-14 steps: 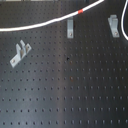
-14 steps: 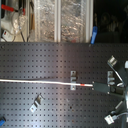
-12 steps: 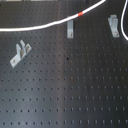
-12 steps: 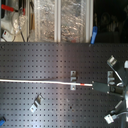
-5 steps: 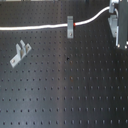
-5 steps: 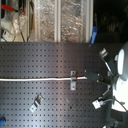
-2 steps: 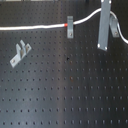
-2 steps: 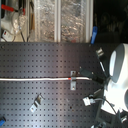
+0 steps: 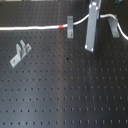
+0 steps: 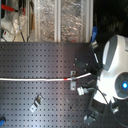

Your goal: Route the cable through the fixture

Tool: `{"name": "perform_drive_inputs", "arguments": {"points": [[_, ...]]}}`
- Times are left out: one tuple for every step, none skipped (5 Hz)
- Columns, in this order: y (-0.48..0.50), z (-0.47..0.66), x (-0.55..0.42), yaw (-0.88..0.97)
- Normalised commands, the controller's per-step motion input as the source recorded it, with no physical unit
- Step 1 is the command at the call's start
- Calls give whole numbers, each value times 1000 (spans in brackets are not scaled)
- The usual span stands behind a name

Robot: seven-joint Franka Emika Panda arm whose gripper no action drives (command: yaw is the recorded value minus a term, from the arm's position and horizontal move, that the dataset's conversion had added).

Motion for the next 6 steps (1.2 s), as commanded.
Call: {"name": "perform_drive_inputs", "arguments": {"points": [[162, -2, -156, 49], [97, -2, -186, 40], [159, 78, -189, 49], [263, 227, -335, 49], [71, -2, 30, 0], [324, 62, 24, 0]]}}
